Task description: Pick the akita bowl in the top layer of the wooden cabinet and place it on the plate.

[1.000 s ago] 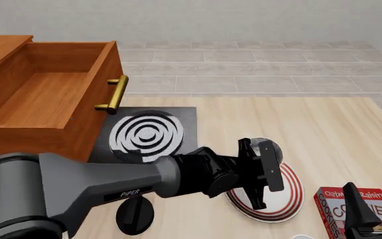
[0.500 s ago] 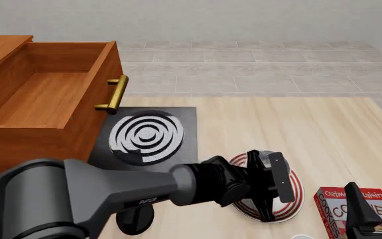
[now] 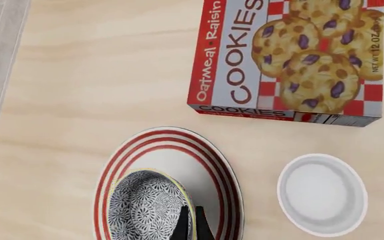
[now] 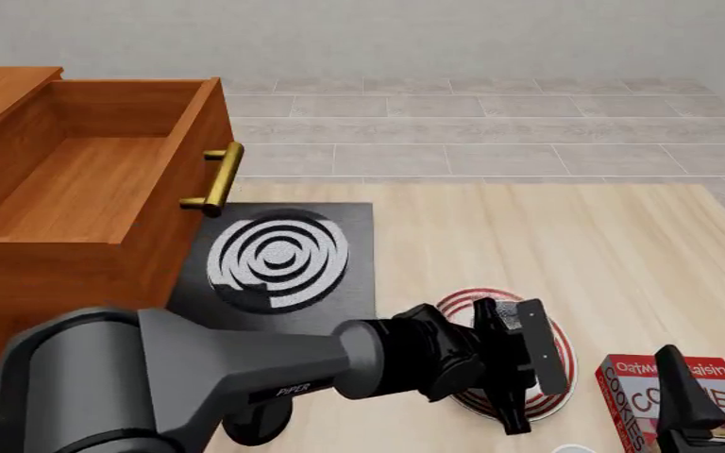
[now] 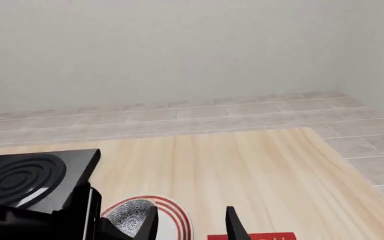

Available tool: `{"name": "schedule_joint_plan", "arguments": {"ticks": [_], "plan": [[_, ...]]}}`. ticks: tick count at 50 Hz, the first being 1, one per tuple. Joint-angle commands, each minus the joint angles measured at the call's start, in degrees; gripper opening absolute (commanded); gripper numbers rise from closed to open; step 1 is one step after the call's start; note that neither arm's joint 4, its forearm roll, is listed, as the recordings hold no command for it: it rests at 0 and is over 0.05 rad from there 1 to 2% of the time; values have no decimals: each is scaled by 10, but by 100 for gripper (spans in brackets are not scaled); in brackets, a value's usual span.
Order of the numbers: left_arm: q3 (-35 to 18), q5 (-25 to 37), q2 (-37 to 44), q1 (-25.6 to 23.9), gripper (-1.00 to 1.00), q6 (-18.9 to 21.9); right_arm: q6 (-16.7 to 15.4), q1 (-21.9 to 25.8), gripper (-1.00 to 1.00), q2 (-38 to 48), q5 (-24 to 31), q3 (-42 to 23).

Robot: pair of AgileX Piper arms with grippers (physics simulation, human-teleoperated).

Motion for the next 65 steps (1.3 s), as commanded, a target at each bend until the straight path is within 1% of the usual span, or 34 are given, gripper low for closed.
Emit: {"name": "schedule_joint_plan", "arguments": {"ticks": [1, 4, 25, 33, 37, 50, 58, 65], "plan": [[-12, 6, 8, -1, -100, -10, 1, -1, 100, 1, 0, 0], [-25, 17, 17, -3, -100, -21, 1, 0, 100, 2, 0, 0], [-49, 22, 45, -4, -100, -25, 2, -1, 100, 7, -5, 0], [-79, 37, 65, -10, -100, -34, 2, -2, 100, 8, -6, 0], [-85, 40, 69, -12, -100, -36, 2, -2, 100, 8, -6, 0], [-91, 41, 79, -13, -100, -41, 2, -2, 100, 6, -5, 0], [-75, 37, 70, -10, -100, -41, 2, -2, 100, 7, -6, 0], [-83, 46, 74, -9, -100, -48, 2, -2, 100, 8, -7, 0]]}}
